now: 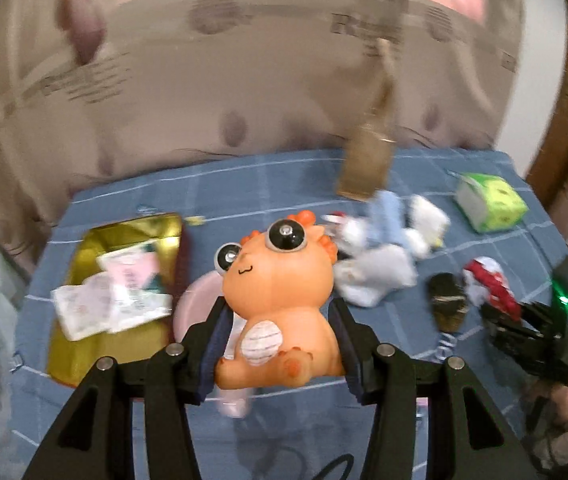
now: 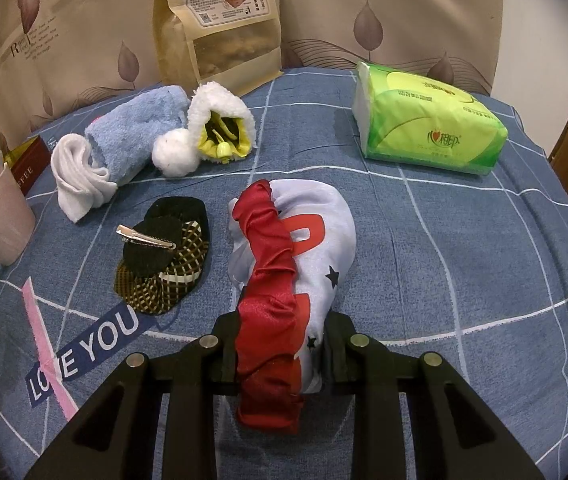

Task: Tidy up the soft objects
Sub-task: 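Carry the orange toy figure into the tin tray and release it with the left gripper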

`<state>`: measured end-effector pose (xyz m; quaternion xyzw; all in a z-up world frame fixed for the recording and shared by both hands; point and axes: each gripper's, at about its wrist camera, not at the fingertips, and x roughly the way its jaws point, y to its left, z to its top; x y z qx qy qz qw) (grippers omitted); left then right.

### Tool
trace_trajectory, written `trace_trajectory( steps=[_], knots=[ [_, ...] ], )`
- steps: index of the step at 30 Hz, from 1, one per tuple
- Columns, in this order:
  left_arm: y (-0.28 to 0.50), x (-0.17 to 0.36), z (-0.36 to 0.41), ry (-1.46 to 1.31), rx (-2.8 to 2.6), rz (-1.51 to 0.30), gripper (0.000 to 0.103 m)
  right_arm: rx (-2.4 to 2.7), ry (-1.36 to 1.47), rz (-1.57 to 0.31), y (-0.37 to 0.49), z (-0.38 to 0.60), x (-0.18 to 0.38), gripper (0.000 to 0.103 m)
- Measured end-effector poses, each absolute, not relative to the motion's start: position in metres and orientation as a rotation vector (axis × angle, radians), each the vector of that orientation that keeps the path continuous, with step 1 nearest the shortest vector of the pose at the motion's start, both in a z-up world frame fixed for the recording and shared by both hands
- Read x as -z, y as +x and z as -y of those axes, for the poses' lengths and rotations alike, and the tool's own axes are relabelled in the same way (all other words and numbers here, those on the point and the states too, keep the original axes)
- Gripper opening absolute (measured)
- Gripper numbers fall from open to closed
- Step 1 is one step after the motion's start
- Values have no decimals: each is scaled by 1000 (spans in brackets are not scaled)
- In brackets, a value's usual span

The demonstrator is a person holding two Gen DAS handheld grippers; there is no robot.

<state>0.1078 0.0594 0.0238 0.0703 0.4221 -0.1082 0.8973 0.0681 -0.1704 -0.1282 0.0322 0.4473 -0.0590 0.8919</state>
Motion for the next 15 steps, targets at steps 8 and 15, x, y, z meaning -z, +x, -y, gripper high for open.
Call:
trace_trajectory(
  steps=[8,15],
  knots=[
    [122,-25,-132,143,59,-871,51,129,55,-929,68,169,128,26],
    [133,-8,-180,127,-56,-915,51,131,52,-929,68,168,128,26]
  ],
)
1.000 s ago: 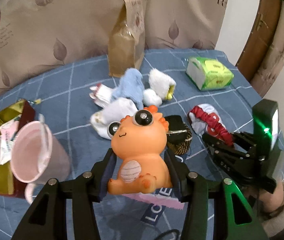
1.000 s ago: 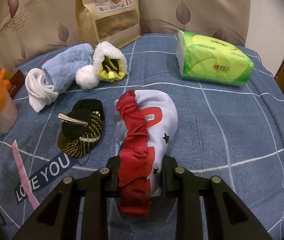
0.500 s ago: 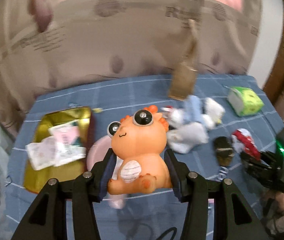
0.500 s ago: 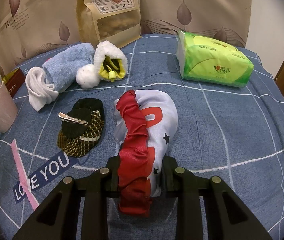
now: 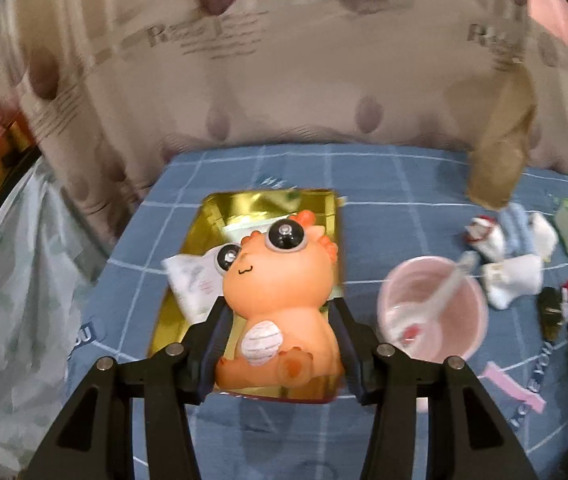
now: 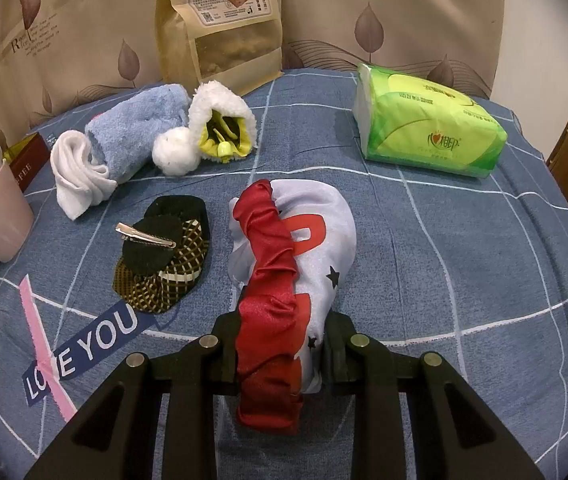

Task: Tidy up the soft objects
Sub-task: 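Carry the orange toy figure into the tin tray and release it with the left gripper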

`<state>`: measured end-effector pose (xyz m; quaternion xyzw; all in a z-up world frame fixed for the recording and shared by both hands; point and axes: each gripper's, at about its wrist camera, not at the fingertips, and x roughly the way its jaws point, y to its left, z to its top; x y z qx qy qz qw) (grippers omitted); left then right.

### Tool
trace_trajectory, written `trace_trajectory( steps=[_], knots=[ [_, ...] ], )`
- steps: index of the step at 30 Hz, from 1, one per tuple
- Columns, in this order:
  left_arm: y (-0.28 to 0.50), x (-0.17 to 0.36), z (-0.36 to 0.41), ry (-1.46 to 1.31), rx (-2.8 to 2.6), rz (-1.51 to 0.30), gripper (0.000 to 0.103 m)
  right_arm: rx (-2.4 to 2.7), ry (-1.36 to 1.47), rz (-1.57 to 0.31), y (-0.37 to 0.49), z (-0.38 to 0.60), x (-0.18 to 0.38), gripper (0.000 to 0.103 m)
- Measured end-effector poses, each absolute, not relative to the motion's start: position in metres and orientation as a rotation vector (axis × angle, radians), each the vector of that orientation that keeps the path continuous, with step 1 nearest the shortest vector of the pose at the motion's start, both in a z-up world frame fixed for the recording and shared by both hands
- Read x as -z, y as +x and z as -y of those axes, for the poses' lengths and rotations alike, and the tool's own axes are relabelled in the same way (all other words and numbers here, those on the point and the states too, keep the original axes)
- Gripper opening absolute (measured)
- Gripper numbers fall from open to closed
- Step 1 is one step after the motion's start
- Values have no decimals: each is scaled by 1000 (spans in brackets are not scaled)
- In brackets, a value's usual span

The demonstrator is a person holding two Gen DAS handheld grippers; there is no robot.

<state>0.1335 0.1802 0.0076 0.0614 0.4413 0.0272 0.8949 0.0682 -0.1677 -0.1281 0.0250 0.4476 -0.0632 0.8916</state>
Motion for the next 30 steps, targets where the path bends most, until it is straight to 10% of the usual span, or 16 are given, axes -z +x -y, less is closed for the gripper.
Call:
trace_trajectory(
  steps=[30],
  knots=[
    [158,77,-246,98,-174,-1069,53,144,28,-928,68,163,129,27]
  ],
)
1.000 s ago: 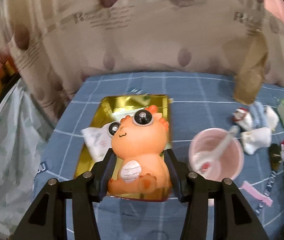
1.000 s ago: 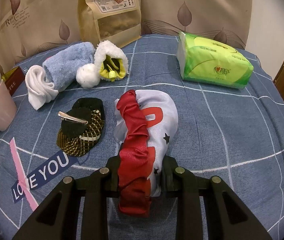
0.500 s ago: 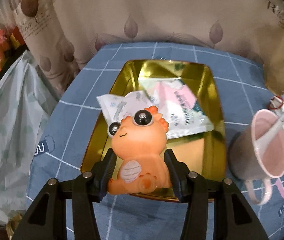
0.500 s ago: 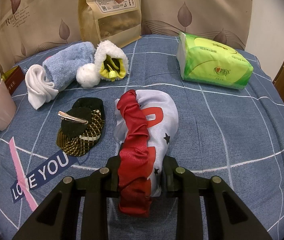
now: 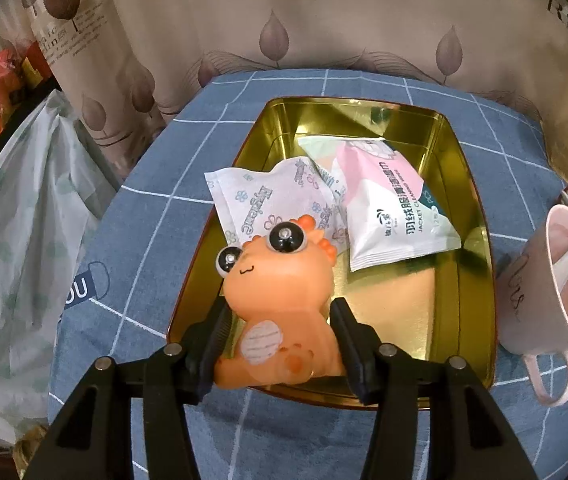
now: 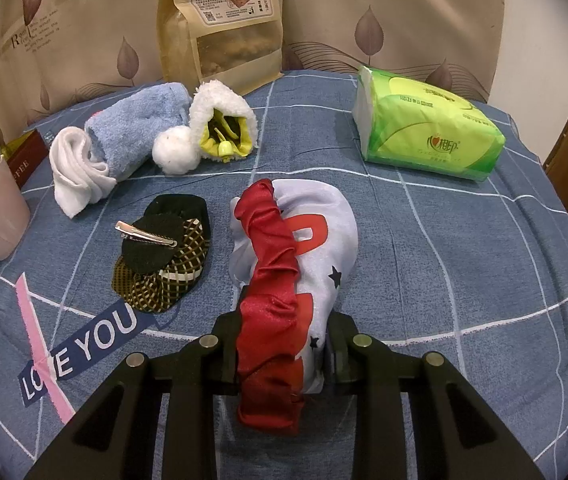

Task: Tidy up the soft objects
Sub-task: 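Carry the orange toy figure into the tin tray and release it with the left gripper, then lower the red-white scrunchie cloth into the tin tray and open the right gripper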

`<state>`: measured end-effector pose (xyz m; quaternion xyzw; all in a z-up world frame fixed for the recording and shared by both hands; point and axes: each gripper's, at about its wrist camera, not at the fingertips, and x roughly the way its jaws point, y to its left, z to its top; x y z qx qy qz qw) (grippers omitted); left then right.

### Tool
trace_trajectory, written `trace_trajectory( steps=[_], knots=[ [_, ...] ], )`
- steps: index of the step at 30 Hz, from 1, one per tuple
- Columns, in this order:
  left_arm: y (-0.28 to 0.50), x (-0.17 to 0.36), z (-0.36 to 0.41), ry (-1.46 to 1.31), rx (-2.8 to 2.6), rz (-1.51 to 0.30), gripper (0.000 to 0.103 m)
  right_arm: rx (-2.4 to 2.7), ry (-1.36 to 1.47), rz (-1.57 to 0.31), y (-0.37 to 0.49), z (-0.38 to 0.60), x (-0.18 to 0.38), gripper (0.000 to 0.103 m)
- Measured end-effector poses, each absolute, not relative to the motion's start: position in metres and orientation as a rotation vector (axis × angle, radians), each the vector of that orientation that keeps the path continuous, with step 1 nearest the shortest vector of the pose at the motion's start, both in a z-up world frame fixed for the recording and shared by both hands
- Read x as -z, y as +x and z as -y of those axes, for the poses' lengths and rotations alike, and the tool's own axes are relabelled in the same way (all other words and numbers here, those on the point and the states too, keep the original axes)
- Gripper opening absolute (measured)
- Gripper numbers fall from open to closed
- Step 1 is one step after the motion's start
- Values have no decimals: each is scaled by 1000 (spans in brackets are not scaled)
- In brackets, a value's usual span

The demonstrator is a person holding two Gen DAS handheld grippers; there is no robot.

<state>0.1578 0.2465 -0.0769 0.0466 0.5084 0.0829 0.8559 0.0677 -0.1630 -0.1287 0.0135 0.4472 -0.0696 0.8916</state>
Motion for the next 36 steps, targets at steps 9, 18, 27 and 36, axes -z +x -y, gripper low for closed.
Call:
trace_trajectory(
  steps=[9,18,27,36],
  knots=[
    [154,79,-248,60,-145,-1050,55,150,18,-930,69,161,129,28],
    [132,48,-244,29,-150,-940,60,151,10,-931,69,159,129,28],
    [100,27,-251,-46,-156,-879,60,163,15,-940,69,169,131,36],
    [91,28,-261,-102,-160,-883,60,157,1,-945,63,191,121,21]
  ],
)
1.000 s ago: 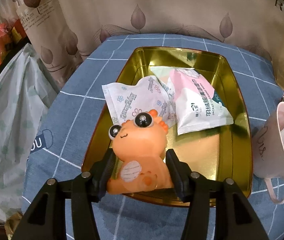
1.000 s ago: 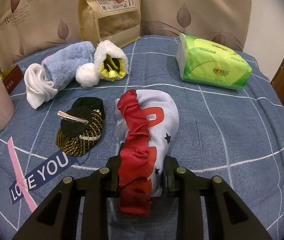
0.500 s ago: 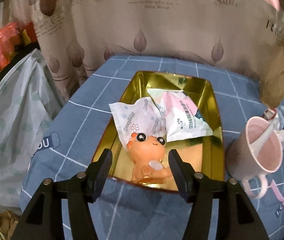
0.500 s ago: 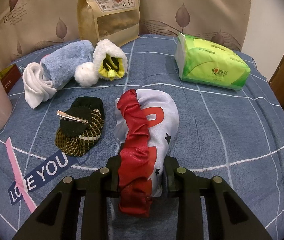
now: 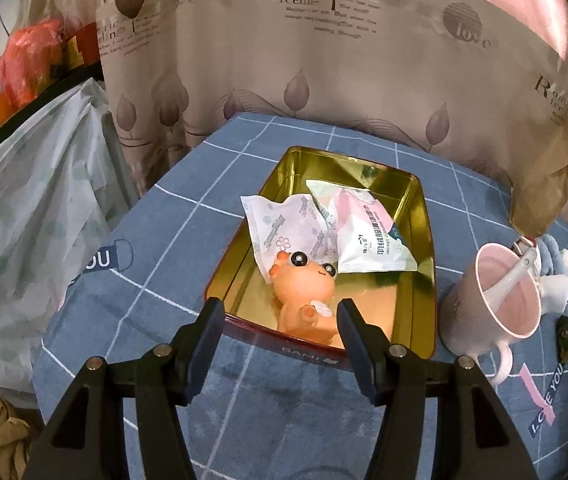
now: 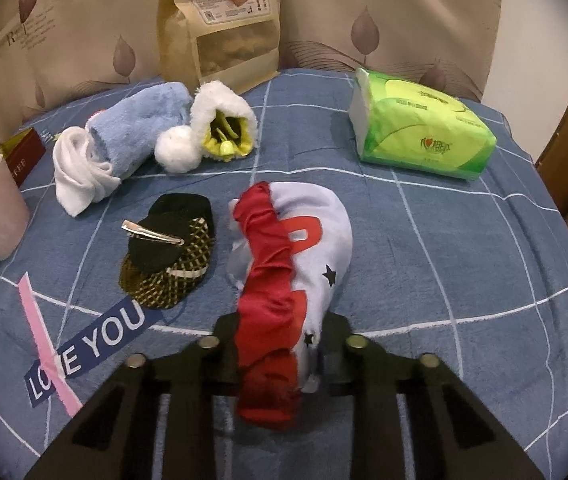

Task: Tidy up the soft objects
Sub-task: 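Lower the red-white scrunchie cloth into the tin tray and open the right gripper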

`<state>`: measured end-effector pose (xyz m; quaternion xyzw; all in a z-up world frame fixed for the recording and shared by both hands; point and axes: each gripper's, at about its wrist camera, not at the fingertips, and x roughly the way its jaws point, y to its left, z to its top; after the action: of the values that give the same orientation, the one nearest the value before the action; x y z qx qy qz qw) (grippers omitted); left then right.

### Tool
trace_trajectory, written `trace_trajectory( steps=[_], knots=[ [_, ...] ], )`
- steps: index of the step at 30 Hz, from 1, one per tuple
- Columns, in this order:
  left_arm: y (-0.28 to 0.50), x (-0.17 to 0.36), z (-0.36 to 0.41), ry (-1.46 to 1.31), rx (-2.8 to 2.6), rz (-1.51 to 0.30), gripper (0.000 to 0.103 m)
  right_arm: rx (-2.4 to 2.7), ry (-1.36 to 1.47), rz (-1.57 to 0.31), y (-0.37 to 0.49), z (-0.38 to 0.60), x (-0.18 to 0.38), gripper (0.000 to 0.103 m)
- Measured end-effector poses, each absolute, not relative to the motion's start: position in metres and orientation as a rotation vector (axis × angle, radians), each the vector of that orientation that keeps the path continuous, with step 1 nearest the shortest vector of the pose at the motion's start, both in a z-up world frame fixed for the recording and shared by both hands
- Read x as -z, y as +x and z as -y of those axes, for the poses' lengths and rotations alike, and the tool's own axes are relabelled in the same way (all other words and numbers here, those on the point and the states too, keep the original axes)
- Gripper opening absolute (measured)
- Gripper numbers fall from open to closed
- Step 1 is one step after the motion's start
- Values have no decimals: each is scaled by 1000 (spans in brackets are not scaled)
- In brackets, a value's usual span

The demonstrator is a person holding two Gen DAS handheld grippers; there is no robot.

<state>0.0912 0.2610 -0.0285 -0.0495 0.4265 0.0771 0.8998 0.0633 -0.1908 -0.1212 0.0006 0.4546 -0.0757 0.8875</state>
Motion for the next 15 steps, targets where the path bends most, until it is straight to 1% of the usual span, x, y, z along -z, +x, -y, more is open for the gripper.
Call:
trace_trajectory(
  steps=[2,7,15],
  knots=[
    [91,28,-263,-103,-167,-881,60,164,-9,-944,63,196,119,19],
    [93,33,-266,-111,-173,-887,60,178,0,-915,60,211,104,19],
    [90,32,-269,-105,-213,-864,60,77,-25,-820,66,202,54,19]
  ],
)
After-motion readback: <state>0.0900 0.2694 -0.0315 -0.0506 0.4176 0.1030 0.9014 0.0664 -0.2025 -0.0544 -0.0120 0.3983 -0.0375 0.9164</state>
